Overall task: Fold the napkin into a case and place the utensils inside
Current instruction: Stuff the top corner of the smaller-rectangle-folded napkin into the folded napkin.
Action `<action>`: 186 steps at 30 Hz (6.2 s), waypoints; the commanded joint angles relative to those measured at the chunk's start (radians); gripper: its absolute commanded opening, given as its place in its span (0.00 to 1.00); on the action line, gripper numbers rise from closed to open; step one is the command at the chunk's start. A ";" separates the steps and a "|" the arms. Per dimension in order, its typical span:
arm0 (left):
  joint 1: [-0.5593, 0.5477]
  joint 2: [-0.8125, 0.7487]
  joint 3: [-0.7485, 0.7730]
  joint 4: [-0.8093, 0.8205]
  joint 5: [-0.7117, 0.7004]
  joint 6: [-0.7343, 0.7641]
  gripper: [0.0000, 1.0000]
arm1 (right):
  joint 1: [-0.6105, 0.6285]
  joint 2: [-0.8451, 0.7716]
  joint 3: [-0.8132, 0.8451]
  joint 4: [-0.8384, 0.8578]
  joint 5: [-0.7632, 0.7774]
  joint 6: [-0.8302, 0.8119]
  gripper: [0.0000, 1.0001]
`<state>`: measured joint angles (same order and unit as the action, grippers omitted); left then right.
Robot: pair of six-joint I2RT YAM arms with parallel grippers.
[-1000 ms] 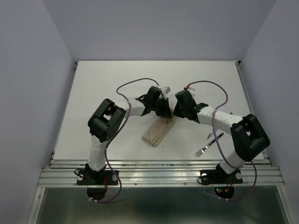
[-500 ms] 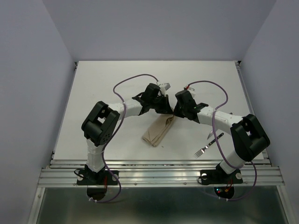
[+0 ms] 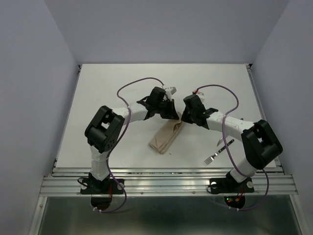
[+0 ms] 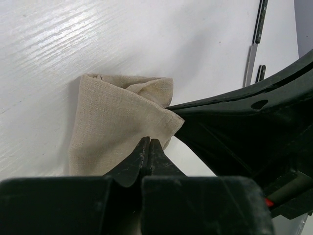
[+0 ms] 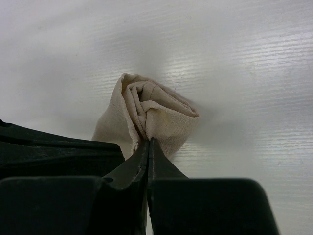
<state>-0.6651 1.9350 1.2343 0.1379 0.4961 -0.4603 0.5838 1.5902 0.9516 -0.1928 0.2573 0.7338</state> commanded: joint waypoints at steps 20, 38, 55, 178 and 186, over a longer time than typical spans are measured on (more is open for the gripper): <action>-0.071 0.121 -0.024 0.138 -0.021 -0.052 0.00 | 0.005 -0.035 -0.002 0.039 -0.010 0.007 0.01; -0.042 -0.061 -0.032 0.063 -0.018 -0.014 0.00 | -0.004 -0.041 -0.013 0.039 -0.013 0.007 0.01; -0.041 -0.007 -0.036 0.184 -0.016 -0.115 0.00 | -0.004 -0.033 -0.007 0.041 -0.032 0.010 0.01; -0.157 0.015 -0.202 0.514 0.025 -0.451 0.00 | -0.041 -0.087 -0.140 0.036 -0.035 0.092 0.01; -0.142 -0.024 -0.219 0.422 0.021 -0.396 0.00 | -0.050 -0.087 -0.143 0.032 -0.036 0.087 0.01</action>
<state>-0.7990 1.9850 1.0279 0.5644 0.4652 -0.8978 0.5396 1.5002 0.8101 -0.2070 0.2276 0.8158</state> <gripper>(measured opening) 0.025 0.014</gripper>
